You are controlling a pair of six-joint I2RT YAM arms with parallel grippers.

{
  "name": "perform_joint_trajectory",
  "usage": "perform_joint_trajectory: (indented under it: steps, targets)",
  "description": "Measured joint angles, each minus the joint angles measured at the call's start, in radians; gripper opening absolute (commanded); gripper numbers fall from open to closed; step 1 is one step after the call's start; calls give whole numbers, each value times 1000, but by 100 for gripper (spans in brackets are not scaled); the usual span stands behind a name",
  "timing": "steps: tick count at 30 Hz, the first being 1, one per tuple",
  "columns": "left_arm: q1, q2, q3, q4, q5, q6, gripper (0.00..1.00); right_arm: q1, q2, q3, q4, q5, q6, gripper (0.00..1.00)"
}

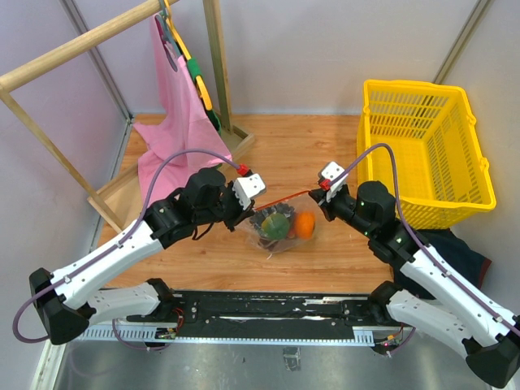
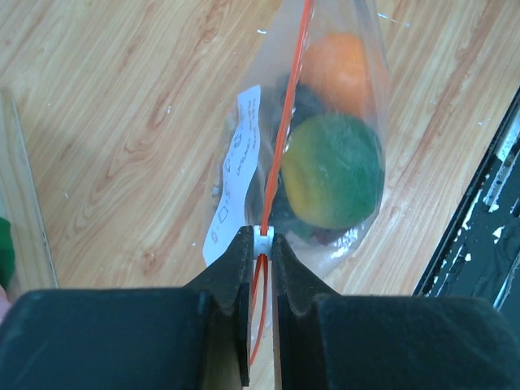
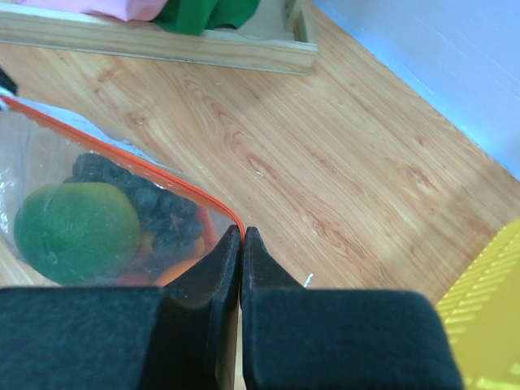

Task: Place the food in the zip-top bag and seal the zipper
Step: Zip the zipper food storage bag at the center of the board, then place the zipper food storage bag at the center of the board.

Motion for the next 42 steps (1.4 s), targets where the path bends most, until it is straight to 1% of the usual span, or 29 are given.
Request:
perform_joint_trajectory:
  steps: [8,18,24,31,33,39,42]
  targets:
    - [0,-45,-55,22,-84,-77,0,-26,23,0,3,91,33,1]
    - [3,-87,-122,50,-189,-205,0,-70,118,2,46,159,66,1]
    - [31,-103,-159,83,-200,-255,0,-90,169,14,57,166,86,0]
    - [103,-79,-176,139,-187,-310,0,-100,246,40,93,163,91,1]
    - [113,-59,-176,159,-185,-323,1,-106,267,49,96,163,93,8]
    - [138,29,-192,228,-185,-380,1,-118,280,59,98,177,111,48]
    - [141,61,-217,275,-182,-422,2,-121,241,59,90,188,121,58]
